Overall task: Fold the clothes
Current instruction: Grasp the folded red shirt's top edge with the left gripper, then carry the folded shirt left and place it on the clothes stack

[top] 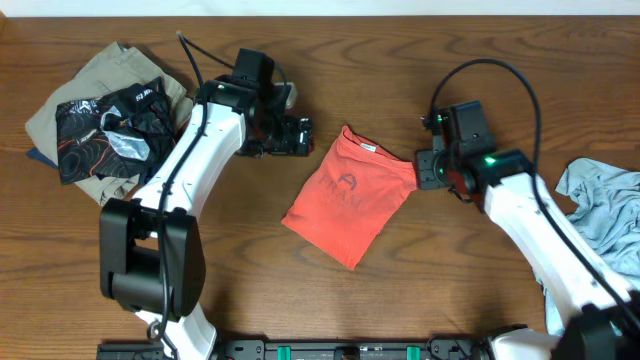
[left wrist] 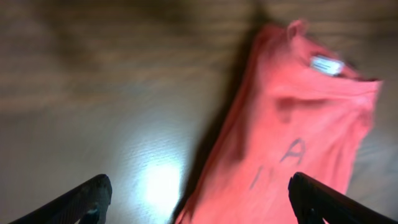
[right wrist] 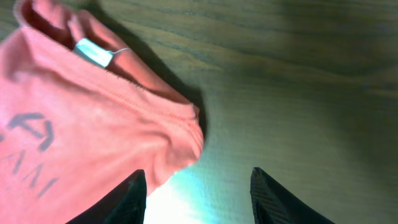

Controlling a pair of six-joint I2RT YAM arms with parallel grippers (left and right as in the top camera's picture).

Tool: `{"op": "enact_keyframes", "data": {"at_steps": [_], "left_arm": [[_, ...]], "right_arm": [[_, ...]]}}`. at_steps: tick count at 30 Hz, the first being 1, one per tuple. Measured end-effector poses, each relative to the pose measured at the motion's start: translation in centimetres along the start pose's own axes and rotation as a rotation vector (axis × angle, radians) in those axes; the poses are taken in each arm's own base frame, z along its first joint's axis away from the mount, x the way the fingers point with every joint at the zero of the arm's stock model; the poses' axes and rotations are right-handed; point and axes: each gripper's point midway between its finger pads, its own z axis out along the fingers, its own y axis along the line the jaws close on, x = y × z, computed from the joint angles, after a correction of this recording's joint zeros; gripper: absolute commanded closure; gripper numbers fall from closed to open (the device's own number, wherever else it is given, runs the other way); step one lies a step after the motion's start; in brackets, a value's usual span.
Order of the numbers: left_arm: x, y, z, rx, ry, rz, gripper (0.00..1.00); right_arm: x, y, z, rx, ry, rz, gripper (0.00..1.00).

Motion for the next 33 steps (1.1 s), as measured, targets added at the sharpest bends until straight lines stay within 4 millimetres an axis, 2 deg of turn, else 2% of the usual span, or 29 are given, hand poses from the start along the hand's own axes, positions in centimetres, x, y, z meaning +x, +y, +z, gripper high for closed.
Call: {"op": "enact_keyframes", "data": {"at_steps": [4,8,12,13,17,19,20,21,22,24,28,31,33], "left_arm": [[-0.2,-0.5,2.7,0.096,0.031,0.032,0.07],[0.7,-0.6,6.4,0.184,0.102,0.020,0.08],[1.3,-1.5,8.3,0.281,0.140,0.007,0.11],[1.3,-1.8,8.3,0.291,0.142,0.010,0.14],[2.7,-3.9,9.5,0.350,0.197,0.030,0.42],[3.5,-5.2,10.2,0.371,0.226,0.050,0.61],[3.9,-5.6,10.7,0.372,0.238,0.066,0.77],[4.2,-6.1,11.1,0.375,0.246,0.078,0.89],[4.4,-6.3,11.4,0.374,0.251,0.090,0.94],[4.7,-7.0,11.8,0.386,0.257,0.108,0.94],[4.5,-6.7,11.7,0.362,0.252,0.111,0.94],[4.1,-5.0,10.8,0.272,0.240,0.100,0.94],[3.0,-2.8,9.4,0.184,0.206,0.079,0.94]], "right_arm": [[0.9,-0.1,-1.8,0.002,0.012,0.000,0.47],[1.7,-0.3,-2.5,0.006,0.036,0.000,0.47],[2.2,-0.4,-2.7,0.009,0.053,0.000,0.47],[2.3,-0.4,-2.7,0.009,0.056,0.000,0.47],[2.6,-0.6,-2.8,0.024,0.069,0.000,0.47],[2.7,-0.7,-2.8,0.030,0.070,-0.001,0.48],[2.7,-0.8,-2.8,0.032,0.072,-0.001,0.47],[2.8,-0.8,-2.8,0.035,0.074,-0.001,0.48],[2.8,-0.9,-2.8,0.037,0.075,-0.001,0.47],[2.8,-1.0,-2.8,0.043,0.075,-0.001,0.47],[2.9,-1.3,-2.8,0.051,0.079,0.005,0.48],[3.0,-1.9,-2.8,0.065,0.086,0.017,0.48],[3.2,-2.2,-2.9,0.070,0.092,0.025,0.49]]}}
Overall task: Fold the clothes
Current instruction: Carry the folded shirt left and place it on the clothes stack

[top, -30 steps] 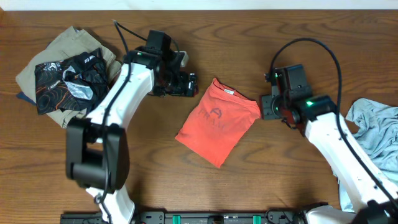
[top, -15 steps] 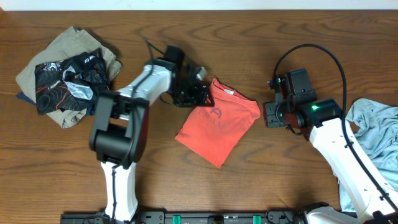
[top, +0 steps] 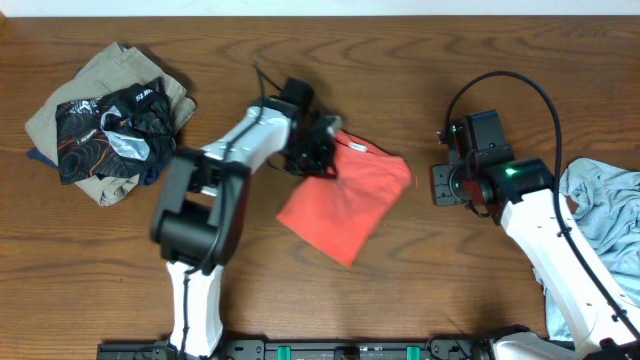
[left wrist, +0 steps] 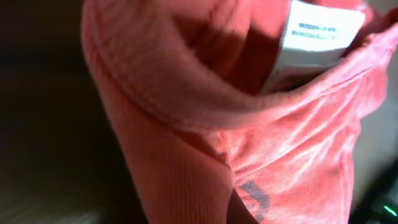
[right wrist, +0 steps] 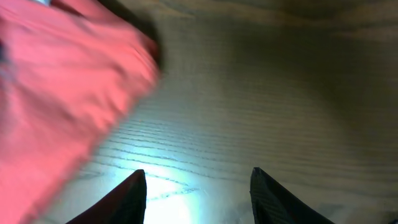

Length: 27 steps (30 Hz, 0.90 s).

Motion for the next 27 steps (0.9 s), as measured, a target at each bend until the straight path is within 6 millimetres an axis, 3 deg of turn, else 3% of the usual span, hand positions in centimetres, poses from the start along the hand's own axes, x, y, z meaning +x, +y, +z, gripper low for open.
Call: {"op": "enact_keyframes", "data": {"at_steps": [3,8,11,15,20,25,27], "left_arm": [[-1.7,3.0,-5.0,-0.131,-0.116,-0.031,0.94],[-4.0,6.8,-17.3,-0.324,-0.410,-0.081,0.94],[-3.9,9.2,-24.6,-0.418,-0.581,-0.138,0.94],[-2.4,13.5,-31.2,-0.509,-0.732,-0.237,0.94],[0.4,20.6,-35.9,-0.580,-0.841,-0.426,0.94],[2.3,26.2,-37.5,-0.600,-0.898,-0.559,0.91],[2.8,28.0,-37.3,-0.597,-0.903,-0.594,0.47]], "right_arm": [[0.1,-0.6,0.0,0.012,0.007,0.013,0.49],[0.6,-1.3,0.0,0.021,0.027,0.033,0.50],[0.6,-1.5,0.0,0.026,0.030,0.037,0.49],[0.6,-1.5,0.0,0.026,0.030,0.037,0.50],[0.6,-1.5,0.0,0.026,0.030,0.037,0.49],[0.6,-1.5,0.0,0.026,0.030,0.037,0.49],[0.6,-1.5,0.0,0.026,0.030,0.037,0.49]]}}
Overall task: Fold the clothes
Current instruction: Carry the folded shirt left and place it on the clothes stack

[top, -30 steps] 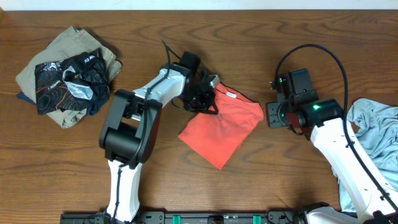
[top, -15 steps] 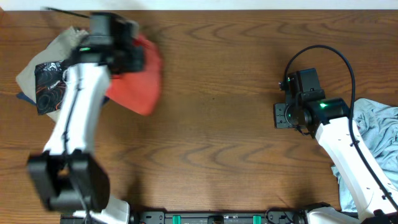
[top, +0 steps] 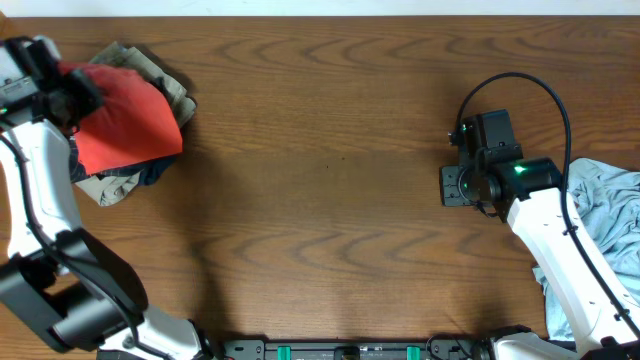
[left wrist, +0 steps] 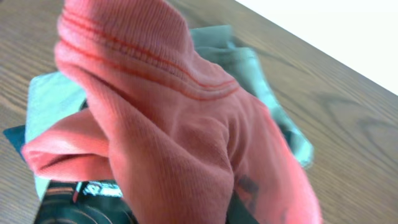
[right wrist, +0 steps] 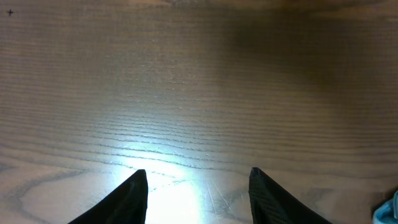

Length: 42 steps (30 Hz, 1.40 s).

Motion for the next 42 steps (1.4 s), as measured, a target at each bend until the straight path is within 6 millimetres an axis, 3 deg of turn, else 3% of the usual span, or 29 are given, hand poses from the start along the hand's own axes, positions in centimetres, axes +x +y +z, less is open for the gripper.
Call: {"op": "enact_keyframes", "data": {"at_steps": [1,2,3,7,15,20,22,26,30,33,38,42], "left_arm": [[0.1,0.6,0.6,-0.006,0.006,-0.014,0.24],[0.3,1.2,1.1,-0.013,0.013,-0.025,0.07],[0.5,1.7,1.6,-0.017,0.022,-0.038,0.00],[0.9,3.0,2.4,-0.024,0.036,-0.106,0.02],[-0.2,3.6,1.0,0.006,-0.002,-0.160,0.02],[-3.0,1.3,-3.7,0.073,-0.108,-0.149,0.02],[-4.1,-0.4,-5.9,0.130,-0.151,-0.131,0.12],[-5.0,-2.6,-7.2,0.200,-0.173,-0.109,0.15],[-3.9,-2.3,-4.3,0.215,-0.113,-0.131,0.15],[-2.0,-0.9,0.0,0.200,-0.033,-0.167,0.14],[3.0,1.7,7.2,0.165,0.126,-0.238,0.06],[5.2,2.4,10.0,0.174,0.183,-0.269,0.02]], "right_arm": [[0.0,0.0,0.0,0.000,0.000,0.000,0.49],[0.0,0.0,0.0,0.000,0.000,0.000,0.49],[0.0,0.0,0.0,0.000,0.000,0.000,0.48],[0.0,0.0,0.0,0.000,0.000,0.000,0.48],[0.0,0.0,0.0,0.000,0.001,0.000,0.47],[0.0,0.0,0.0,0.000,0.000,0.000,0.47],[0.0,0.0,0.0,0.000,-0.002,0.000,0.47],[0.1,0.0,0.0,0.000,0.002,0.000,0.47],[0.5,-0.1,0.0,0.003,0.020,-0.001,0.48],[0.6,-0.1,0.0,0.004,0.024,-0.001,0.48],[0.7,-0.1,0.0,0.004,0.028,-0.001,0.48],[0.7,-0.1,0.0,0.004,0.028,-0.001,0.48]]}}
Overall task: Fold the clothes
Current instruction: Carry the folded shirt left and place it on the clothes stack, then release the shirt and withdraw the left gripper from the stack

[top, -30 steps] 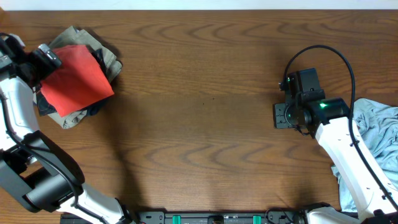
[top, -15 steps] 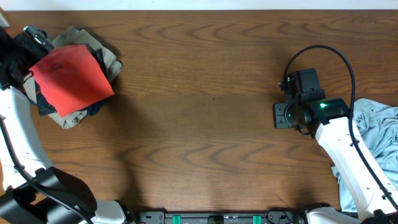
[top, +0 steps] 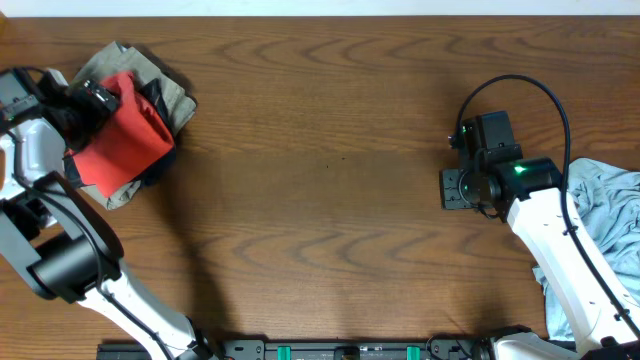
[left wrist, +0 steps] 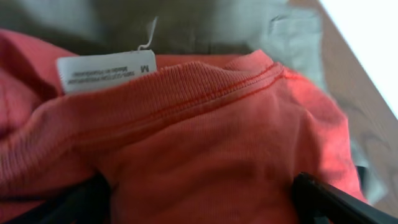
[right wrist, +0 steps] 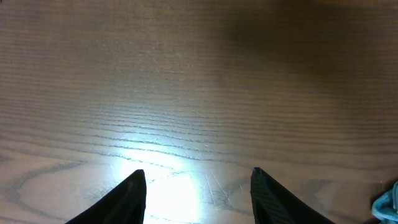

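The folded red shirt (top: 120, 135) lies on top of the clothes pile at the far left of the table. In the left wrist view its collar and white size label (left wrist: 106, 71) fill the frame. My left gripper (top: 85, 100) is down at the shirt's collar end, and its jaws (left wrist: 199, 183) stand wide open with the red cloth lying between them. My right gripper (top: 450, 187) is at the right side of the table. It is open over bare wood (right wrist: 198, 173) and holds nothing.
The pile under the red shirt holds a khaki garment (top: 150, 75) and a dark patterned one (top: 152, 100). A crumpled grey-blue garment (top: 600, 210) lies at the right table edge beside the right arm; a corner of it (right wrist: 388, 205) shows in the right wrist view.
The left gripper held the red shirt bunched up above the pile. Now the shirt rests on the pile and the left jaws stand open. The right arm has not moved.
The red shirt lay folded at the table's middle with both grippers open beside it. Then the left gripper was shut on its collar, and the right gripper had drawn back. The shirt then hung over the left pile, and now it lies there released.
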Controlling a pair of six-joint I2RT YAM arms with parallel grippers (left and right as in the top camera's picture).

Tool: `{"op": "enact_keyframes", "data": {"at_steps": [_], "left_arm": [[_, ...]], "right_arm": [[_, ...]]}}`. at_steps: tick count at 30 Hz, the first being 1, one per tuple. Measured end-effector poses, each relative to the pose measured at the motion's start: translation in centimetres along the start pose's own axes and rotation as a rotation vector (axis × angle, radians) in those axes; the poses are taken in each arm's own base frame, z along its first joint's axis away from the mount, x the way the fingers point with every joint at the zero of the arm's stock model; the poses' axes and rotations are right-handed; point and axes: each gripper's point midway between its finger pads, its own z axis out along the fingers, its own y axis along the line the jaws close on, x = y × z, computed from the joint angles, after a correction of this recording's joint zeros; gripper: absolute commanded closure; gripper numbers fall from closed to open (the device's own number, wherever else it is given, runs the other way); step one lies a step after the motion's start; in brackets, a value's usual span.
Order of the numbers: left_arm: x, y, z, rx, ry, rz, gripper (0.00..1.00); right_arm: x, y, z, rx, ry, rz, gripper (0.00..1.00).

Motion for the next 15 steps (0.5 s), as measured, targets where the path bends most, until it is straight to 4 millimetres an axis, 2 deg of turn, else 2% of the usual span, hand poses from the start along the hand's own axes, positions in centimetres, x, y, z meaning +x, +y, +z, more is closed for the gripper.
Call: {"op": "enact_keyframes", "data": {"at_steps": [5,8,10,12,15], "left_arm": [[-0.3,-0.8,-0.3,0.055,-0.003,0.001,0.02],[-0.2,-1.5,-1.2,0.073,0.005,0.006,0.02],[-0.4,-2.9,-2.6,0.089,-0.005,0.029,0.02],[-0.7,-5.2,-4.9,0.115,-0.029,0.069,0.02],[-0.4,-10.2,-9.1,0.161,-0.067,0.156,0.02]], "right_arm": [[0.0,0.0,0.0,0.000,0.000,0.000,0.45],[-0.2,-0.1,0.0,-0.003,-0.007,0.013,0.39],[-0.5,-0.3,0.0,-0.011,-0.016,0.036,0.31],[-0.9,-0.6,0.0,-0.032,-0.030,0.073,0.22],[-1.4,-0.6,0.0,-0.080,-0.041,0.102,0.16]]}}
